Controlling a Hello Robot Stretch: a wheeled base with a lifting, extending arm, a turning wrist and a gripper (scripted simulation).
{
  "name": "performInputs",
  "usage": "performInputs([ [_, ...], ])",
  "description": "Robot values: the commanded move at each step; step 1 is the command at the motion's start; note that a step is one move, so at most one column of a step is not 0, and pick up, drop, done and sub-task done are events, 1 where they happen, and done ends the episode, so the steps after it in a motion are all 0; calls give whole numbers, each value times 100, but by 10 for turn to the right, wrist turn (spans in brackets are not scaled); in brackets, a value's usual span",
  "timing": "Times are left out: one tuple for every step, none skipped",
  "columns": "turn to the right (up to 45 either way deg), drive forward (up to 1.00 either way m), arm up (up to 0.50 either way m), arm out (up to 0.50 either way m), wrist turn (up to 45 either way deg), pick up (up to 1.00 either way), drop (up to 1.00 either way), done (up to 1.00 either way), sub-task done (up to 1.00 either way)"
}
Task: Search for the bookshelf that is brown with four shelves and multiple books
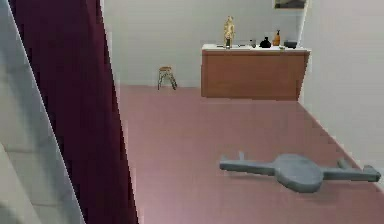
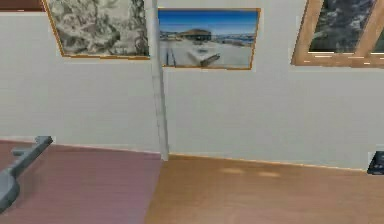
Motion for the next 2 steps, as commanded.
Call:
performInputs([
  [-450,0,0,0,0,0,0,0,0],
  [0,0,0,0,0,0,0,100,0],
])
